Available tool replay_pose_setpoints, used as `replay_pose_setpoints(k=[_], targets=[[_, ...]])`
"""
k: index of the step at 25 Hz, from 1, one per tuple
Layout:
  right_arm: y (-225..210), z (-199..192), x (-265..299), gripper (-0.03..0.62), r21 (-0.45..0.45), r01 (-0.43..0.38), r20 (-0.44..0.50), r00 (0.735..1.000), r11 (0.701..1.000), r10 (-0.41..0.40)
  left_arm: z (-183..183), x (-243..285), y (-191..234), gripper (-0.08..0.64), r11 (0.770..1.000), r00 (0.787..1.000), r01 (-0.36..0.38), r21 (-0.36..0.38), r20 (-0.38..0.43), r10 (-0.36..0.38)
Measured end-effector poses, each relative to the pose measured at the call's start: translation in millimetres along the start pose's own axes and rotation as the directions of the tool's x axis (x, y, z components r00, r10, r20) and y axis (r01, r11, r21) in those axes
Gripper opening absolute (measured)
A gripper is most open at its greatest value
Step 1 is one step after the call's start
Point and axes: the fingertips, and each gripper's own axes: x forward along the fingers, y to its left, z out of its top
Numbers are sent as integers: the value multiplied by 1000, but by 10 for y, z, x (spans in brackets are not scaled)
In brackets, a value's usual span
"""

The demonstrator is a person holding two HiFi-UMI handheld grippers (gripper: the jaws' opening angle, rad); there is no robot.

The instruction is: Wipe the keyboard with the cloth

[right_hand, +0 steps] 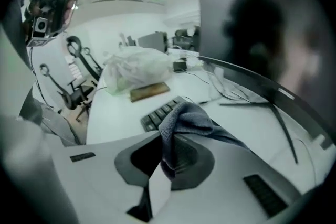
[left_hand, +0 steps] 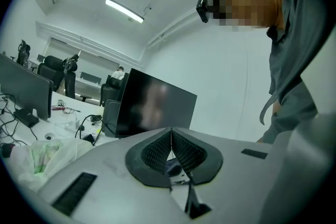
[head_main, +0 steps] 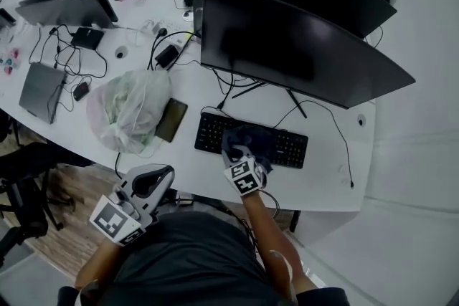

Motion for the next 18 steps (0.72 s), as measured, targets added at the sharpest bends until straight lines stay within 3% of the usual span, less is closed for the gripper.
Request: replay_pose_setpoints(k=[2,4,6,8,10,12,14,16,18], targets=[[516,309,316,26,-97,-116,10,993,989,117,34,-23,-64,8,1000,1000,11,21,-8,-11],[765,335,577,26,-156,-167,-33,986,974,164,93,-67,-71,8,999,1000,20,42,6,-20],[684,134,649,26,-100,-157,-65,986,982,151,111,-160,-8,8,999,1000,10,41,19,-11],[354,-165,436,26,30,-83,-66,994,996,85,67,-282,88,8,1000,1000,-3,22,4,2],[-112,-592,66,26,144,60,-108,993,988,-45,70,-384,198,8,1000,1000,0,8,10,0],[-539,-1055,-317,26,230,222,-197,964,947,-178,110,-481,298,8,1000,999,7,4,36,-7],[-772,-1259,-559,26,263,333,-275,926,906,-260,118,-581,374,8,1000,999,8,-3,50,-8],[-731,-978,-540,26,248,342,-243,928,906,-284,93,-662,423,8,1000,999,17,-14,52,-16],[-426,-408,-270,26,188,260,-143,961,947,-235,51,-720,461,8,999,999,28,-27,42,-27]])
